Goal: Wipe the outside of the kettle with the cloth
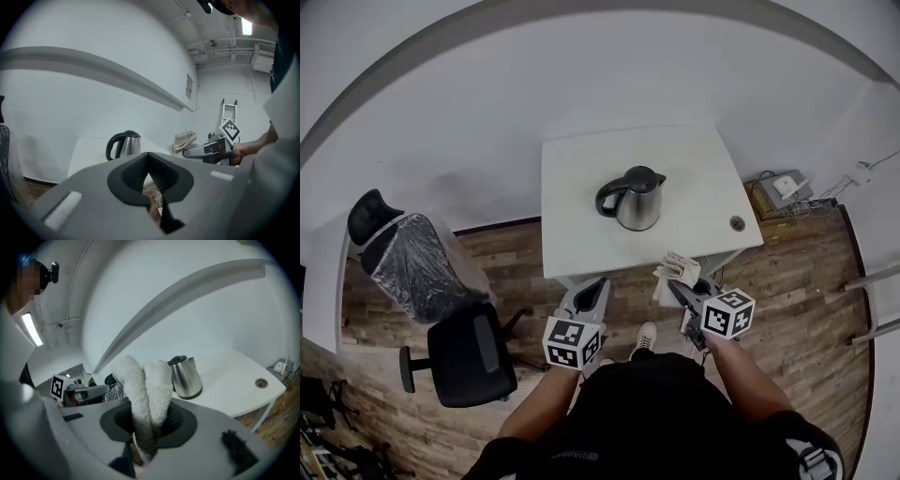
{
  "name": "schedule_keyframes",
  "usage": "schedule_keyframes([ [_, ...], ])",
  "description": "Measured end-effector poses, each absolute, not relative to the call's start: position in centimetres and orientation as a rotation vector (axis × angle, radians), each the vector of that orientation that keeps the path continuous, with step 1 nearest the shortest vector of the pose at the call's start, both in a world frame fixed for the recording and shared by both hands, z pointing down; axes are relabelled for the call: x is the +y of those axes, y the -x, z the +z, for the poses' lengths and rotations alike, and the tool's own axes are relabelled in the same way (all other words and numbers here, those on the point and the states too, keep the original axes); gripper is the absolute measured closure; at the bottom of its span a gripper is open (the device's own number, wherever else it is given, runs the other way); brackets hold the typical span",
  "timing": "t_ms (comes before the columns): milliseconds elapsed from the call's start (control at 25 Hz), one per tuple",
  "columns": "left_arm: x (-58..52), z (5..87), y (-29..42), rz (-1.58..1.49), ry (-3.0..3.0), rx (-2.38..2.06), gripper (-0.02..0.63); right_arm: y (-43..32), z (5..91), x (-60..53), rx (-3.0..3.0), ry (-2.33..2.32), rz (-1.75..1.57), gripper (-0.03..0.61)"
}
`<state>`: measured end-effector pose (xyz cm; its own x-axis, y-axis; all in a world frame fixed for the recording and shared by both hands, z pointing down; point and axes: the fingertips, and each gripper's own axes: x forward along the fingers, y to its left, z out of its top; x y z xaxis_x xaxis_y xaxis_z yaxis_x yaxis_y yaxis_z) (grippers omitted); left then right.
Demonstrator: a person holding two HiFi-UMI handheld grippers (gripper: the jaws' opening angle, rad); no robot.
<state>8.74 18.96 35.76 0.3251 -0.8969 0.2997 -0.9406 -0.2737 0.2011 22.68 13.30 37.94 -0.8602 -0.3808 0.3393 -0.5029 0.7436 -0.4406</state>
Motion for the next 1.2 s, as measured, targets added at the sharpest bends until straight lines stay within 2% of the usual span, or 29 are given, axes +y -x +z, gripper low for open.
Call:
schedule_keyframes([
  [480, 23.5, 36.0, -12.9, 0.143, -2.309, -1.567, 0.607, -27.1, 36.5, 20.3, -2.746, -0.807, 0.743, 0.488],
  [1200, 23.3, 36.3, -18.0, 0.212, -2.186, -1.671, 0.607, -32.9, 37.1, 17.9, -2.730, -0.642, 0.664, 0.488],
])
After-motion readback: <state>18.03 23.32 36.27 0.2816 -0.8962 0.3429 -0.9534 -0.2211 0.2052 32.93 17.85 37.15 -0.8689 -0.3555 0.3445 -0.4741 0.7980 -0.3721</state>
